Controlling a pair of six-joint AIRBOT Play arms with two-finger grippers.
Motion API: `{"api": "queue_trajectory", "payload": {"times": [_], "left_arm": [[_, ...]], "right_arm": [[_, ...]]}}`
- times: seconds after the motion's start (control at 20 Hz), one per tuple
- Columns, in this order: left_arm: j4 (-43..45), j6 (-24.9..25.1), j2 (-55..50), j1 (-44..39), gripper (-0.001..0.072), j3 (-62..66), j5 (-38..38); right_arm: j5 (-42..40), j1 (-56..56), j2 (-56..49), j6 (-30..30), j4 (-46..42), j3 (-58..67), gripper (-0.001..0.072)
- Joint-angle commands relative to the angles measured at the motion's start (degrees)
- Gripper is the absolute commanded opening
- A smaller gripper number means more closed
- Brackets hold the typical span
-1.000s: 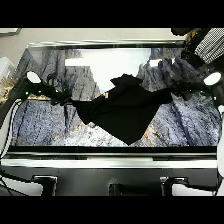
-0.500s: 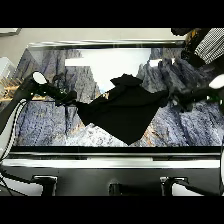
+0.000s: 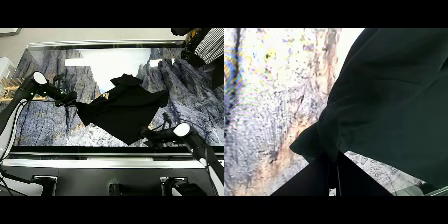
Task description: Fold the clothes and pants, and hang the long-sleeved shirts on hangers.
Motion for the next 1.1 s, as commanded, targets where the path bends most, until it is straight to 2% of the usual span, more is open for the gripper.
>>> {"api": "queue_trajectory", "payload": {"times": [0.0, 0.05, 0.2, 0.4, 0.5, 0.6, 0.8, 0.95, 1.05], "left_arm": [[0.0, 0.0, 0.0, 0.0, 0.0017, 0.0, -0.3], [0.0, 0.0, -0.1, 0.0, 0.0016, 0.0, -0.3], [0.0, 0.0, 0.0, 0.0, 0.0016, 0.0, -0.1], [0.0, 0.8, 0.2, 0.1, 0.0015, 0.0, -0.3], [-0.9, 1.3, 1.9, 0.7, 0.0014, 0.0, -0.1], [-4.9, 4.8, 6.5, 2.6, 0.0014, 0.8, 0.4], [-6.9, 4.8, 22.6, 8.5, 0.0014, 5.9, 1.3], [-6.8, -0.4, 39.2, 13.9, 0.0014, 8.3, 8.3], [-5.2, -1.9, 49.2, 16.5, 0.0014, 8.3, 14.6]], "right_arm": [[-11.6, 6.7, -2.0, 6.1, 0.8, -2.8, 0.0575], [-12.4, 7.3, -3.7, 7.0, 1.0, -2.8, 0.0564], [-13.9, 7.4, -6.9, 7.0, 1.8, -2.8, 0.0367], [-14.8, 7.3, -6.7, 5.6, 1.7, 0.8, 0.0026], [-12.6, 7.2, -5.7, 4.0, 1.1, 6.5, 0.0026], [-7.8, 7.2, -2.8, 4.0, -2.9, 15.8, 0.0025], [4.4, 7.3, 7.1, 2.1, -10.2, 40.2, 0.0026], [7.4, 7.3, 15.0, 2.1, -14.4, 57.4, 0.0026], [7.7, 7.3, 18.8, 2.1, -19.6, 64.8, 0.0026]]}}
